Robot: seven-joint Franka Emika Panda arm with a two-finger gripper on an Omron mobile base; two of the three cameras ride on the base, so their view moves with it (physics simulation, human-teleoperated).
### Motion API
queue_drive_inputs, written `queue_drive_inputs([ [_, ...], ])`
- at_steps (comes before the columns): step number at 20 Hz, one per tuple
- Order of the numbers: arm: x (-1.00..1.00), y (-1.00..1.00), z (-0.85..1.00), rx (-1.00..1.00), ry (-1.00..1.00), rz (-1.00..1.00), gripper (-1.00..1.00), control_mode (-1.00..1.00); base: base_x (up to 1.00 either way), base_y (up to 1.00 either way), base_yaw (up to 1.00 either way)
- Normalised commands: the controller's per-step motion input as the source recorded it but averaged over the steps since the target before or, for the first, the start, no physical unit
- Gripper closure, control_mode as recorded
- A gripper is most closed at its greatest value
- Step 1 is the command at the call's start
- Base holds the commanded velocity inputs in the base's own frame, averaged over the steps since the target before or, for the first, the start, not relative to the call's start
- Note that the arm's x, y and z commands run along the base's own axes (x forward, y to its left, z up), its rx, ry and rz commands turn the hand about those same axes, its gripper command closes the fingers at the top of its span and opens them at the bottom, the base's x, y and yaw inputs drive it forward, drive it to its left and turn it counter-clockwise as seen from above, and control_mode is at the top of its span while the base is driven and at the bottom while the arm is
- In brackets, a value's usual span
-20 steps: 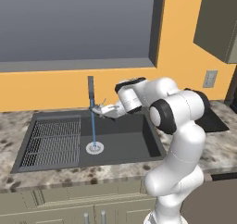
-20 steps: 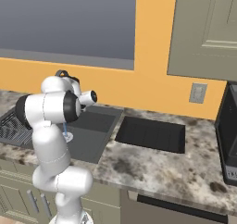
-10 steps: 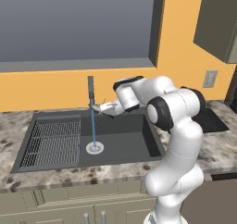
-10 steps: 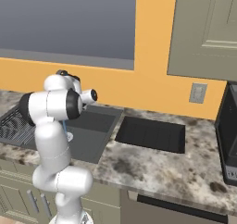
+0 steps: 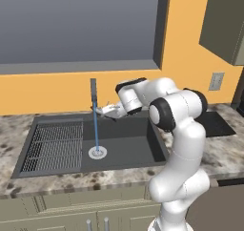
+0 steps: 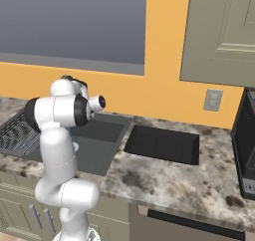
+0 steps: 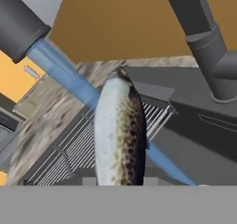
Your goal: Take the fish out of the fridge, briefly rinse it in the sink, and place it on the tray next to the sink.
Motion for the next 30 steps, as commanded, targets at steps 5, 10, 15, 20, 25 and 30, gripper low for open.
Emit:
queue_drive_inputs([
  [5,-0.01,0.00,-0.39,0.00,0.04,0.00,1.00,-1.00,0.00,0.00,0.00],
  [10,-0.02,0.03,-0.42,0.00,0.07,0.00,1.00,-1.00,0.00,0.00,0.00],
  [15,-0.14,0.08,-0.17,0.00,0.04,0.00,1.00,-1.00,0.00,0.00,0.00],
  [20,-0.37,0.21,0.00,0.00,0.06,0.06,1.00,-1.00,0.00,0.00,0.00],
  [25,-0.19,0.12,0.00,0.00,0.01,0.10,1.00,-1.00,0.00,0.00,0.00],
  [30,0.17,-0.05,0.01,0.00,-0.02,-0.06,1.00,-1.00,0.00,0.00,0.00],
])
